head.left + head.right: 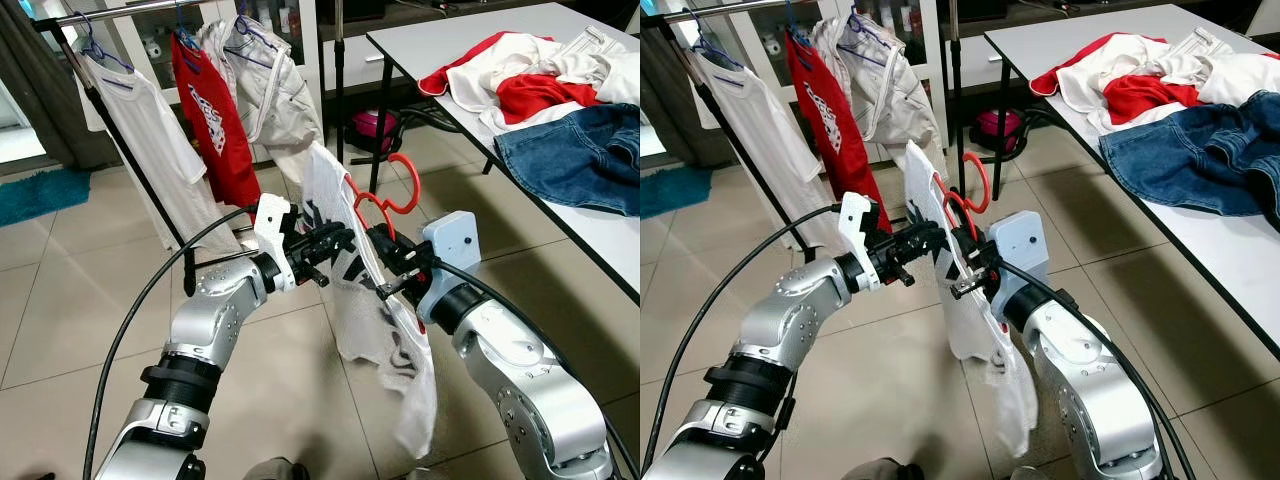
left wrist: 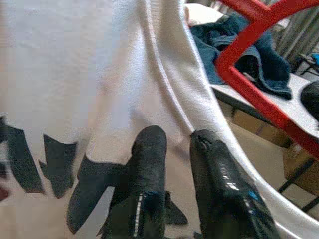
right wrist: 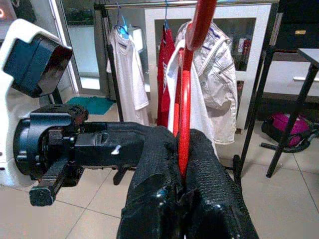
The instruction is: Hang hanger
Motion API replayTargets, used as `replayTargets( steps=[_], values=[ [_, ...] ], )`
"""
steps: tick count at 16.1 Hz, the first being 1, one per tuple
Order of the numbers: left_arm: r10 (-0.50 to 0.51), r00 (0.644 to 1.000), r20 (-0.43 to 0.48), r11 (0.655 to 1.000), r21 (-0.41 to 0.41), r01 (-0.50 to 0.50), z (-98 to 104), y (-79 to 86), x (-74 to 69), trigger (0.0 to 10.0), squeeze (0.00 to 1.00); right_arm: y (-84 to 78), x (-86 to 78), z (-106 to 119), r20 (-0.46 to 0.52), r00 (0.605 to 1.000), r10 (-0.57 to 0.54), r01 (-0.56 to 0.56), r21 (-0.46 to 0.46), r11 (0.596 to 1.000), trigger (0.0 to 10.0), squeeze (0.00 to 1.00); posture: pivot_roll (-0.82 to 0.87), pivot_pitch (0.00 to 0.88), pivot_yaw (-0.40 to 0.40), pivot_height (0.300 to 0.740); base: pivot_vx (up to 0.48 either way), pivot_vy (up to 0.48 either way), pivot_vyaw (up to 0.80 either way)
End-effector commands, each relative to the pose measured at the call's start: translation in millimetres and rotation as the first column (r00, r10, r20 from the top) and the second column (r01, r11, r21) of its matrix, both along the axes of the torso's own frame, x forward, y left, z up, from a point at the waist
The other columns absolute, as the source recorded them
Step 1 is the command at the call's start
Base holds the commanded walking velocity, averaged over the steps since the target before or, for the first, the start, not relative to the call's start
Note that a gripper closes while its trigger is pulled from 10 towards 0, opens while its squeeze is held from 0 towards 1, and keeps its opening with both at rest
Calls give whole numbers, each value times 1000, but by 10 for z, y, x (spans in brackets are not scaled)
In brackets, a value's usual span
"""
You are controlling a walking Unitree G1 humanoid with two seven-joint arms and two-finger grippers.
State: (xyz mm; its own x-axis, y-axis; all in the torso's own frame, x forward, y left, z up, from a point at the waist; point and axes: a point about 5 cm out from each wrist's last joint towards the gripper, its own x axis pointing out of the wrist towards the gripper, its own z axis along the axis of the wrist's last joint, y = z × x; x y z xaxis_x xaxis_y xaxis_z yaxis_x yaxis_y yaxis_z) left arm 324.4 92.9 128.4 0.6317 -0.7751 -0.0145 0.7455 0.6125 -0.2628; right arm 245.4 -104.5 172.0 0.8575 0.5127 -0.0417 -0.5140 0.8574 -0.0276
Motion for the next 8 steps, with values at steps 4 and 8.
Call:
replayTargets(
  steps=[4,8],
  values=[
    [27,999,27,1000,-16,-26,63,43,53,0,0,32,-17,100,45,999,13,-13,11,1000,0,0,-156,15,126,740,0,0,0],
    [-34,996,82,997,-66,39,140,30,-11,10000,1000,33,-16,95,44,999,11,-12,9,1000,0,0,-156,15,126,740,0,0,0]
  ],
)
